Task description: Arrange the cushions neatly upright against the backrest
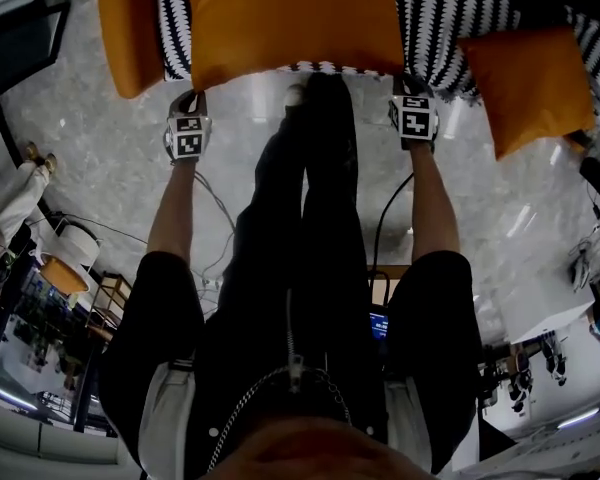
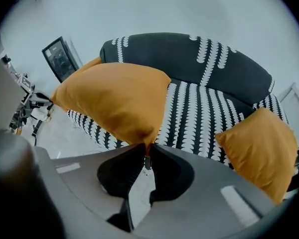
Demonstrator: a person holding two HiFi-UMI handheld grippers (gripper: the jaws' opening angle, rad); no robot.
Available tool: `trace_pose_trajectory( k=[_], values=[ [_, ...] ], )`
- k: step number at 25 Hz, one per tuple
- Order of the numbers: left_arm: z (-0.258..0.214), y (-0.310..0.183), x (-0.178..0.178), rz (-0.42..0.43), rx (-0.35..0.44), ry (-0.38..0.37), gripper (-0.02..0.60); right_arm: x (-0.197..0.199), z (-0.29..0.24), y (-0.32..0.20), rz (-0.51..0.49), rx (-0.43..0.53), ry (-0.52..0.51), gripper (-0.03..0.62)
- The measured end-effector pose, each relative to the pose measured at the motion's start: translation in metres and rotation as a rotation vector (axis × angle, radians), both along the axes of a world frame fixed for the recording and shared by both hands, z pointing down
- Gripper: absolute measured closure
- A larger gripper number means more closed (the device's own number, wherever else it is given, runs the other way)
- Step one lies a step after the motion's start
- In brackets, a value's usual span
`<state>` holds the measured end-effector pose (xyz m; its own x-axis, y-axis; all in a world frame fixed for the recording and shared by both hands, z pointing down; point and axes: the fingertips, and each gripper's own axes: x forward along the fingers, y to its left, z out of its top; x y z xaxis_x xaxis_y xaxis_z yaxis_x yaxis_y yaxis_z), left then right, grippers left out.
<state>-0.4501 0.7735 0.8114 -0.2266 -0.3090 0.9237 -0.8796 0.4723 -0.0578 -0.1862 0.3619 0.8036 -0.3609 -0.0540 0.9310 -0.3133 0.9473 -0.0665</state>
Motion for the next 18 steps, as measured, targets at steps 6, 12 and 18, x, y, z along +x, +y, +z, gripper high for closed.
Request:
trace_pose_trajectory(
  k=[6, 12, 18],
  values=[
    [-0.054, -0.030, -0.024, -0.017, 0.032, -0.027, 0.546, -0.023, -0.049, -0.020, -0.096, -0.018, -0.033, 0.554],
    [-0.095, -0.050, -0.039, -0.091, 0.005, -0.018, 0.546, -0.032, -0.092, -0.027, -0.254, -0.086, -0.017, 0.556],
    [-0.133, -0.066, -0.079, -0.152, -0.021, -0.018, 0.545, -0.065, -0.138, -0.041, -0.375, -0.131, -0.032, 0.554]
  ],
)
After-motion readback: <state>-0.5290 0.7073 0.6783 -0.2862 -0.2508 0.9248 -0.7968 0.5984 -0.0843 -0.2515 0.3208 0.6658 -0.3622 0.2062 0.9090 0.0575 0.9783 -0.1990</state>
